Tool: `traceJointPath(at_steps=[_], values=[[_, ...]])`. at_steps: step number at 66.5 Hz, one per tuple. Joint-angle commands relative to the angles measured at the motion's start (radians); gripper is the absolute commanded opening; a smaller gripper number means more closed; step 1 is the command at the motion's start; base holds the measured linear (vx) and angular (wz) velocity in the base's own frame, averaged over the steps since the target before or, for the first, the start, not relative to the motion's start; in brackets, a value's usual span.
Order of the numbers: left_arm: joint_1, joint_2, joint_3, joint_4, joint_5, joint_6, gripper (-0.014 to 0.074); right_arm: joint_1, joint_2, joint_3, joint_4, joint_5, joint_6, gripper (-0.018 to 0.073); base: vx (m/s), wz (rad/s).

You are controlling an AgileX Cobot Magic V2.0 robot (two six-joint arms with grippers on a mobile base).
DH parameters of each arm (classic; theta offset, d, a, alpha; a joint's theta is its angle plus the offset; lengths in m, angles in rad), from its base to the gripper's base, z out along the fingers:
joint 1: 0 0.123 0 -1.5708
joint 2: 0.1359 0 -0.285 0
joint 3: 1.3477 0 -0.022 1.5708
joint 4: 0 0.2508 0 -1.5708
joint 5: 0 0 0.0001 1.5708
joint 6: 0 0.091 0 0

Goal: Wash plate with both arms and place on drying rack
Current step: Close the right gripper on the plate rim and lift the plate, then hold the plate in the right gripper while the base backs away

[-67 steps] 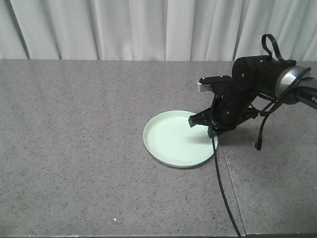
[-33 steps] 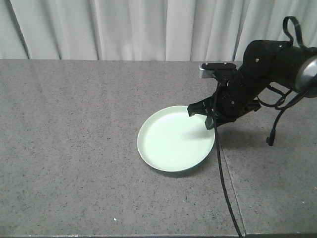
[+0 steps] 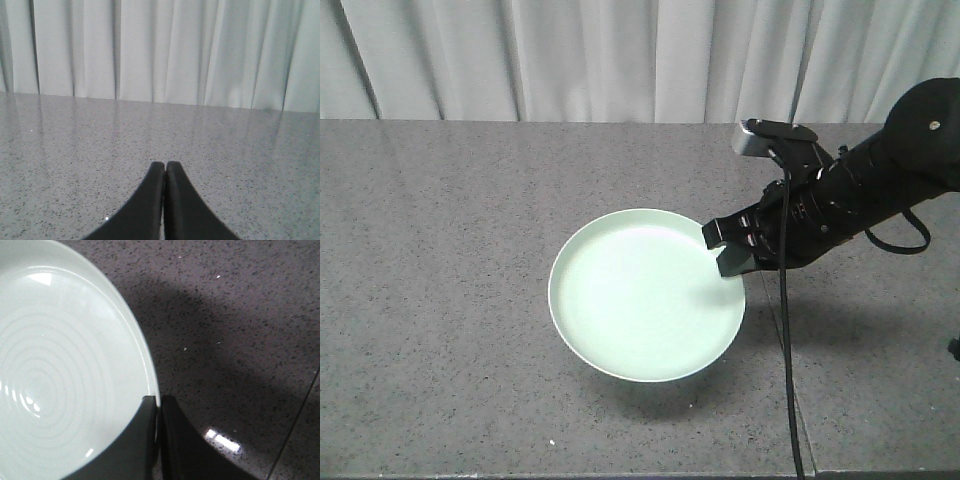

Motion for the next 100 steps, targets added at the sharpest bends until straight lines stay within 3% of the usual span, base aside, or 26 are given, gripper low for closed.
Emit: traceJointPath(at_steps=[1,17,100], values=[[-0.007,-0.014,-0.026,-0.008,-0.069,-0.009,-0.0006,-0.002,-0.080,0.015,0.067,-0.038,-0.038,-0.0003,0.00,0.00],[-0.007,-0.014,-0.026,-0.008,-0.069,-0.009,-0.0006,-0.002,-0.138,0.093,0.075,-0.039,-0.050,-0.0003,0.00,0.00],[-0.007,-0.014,-0.026,-0.008,-0.069,-0.009,-0.0006,-0.002,-0.140,0.093,0.094,-0.023,-0.043,-0.0001,0.00,0.00]])
